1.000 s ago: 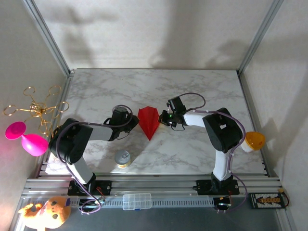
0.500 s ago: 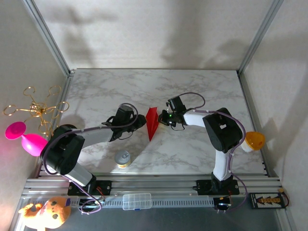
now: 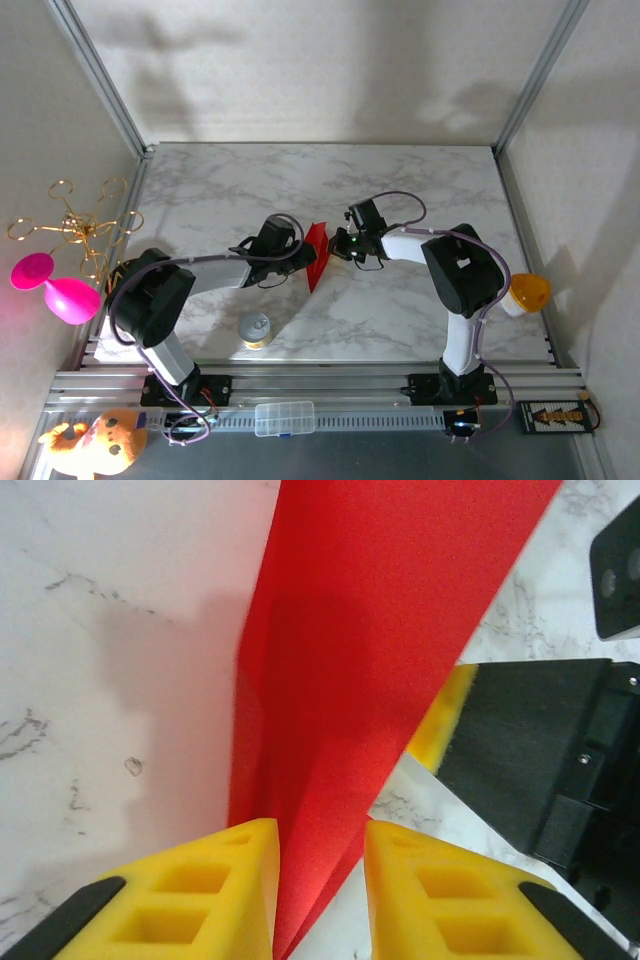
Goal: Fold a paper plane with a square sheet of paper (pick it up from the middle)
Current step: Move the paper plane to the top-center of the table.
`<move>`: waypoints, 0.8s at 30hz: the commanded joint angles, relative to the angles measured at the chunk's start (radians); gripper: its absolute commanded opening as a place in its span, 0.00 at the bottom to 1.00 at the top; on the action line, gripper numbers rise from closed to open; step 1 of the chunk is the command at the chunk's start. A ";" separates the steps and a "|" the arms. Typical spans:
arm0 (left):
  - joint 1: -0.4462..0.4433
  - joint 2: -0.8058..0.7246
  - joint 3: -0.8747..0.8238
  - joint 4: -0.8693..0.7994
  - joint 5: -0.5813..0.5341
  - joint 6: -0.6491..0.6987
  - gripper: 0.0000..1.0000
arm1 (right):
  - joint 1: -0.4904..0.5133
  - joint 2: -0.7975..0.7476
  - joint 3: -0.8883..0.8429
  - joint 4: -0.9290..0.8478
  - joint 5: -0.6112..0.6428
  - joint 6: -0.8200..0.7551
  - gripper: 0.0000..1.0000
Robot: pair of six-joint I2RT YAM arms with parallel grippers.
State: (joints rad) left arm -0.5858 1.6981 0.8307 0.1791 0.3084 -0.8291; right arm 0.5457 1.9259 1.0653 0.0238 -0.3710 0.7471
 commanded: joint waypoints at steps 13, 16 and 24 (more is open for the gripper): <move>-0.006 0.034 0.036 -0.008 -0.019 0.037 0.29 | -0.004 -0.005 0.021 -0.017 -0.028 -0.014 0.05; -0.011 0.041 0.041 -0.010 -0.019 0.042 0.29 | -0.004 -0.003 0.024 -0.019 -0.028 -0.014 0.05; -0.011 0.088 0.098 -0.028 -0.073 0.077 0.31 | -0.004 0.001 0.022 -0.018 -0.030 -0.015 0.05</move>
State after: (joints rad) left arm -0.5884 1.7603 0.8810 0.1688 0.2771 -0.7841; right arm 0.5457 1.9259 1.0653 0.0204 -0.3901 0.7467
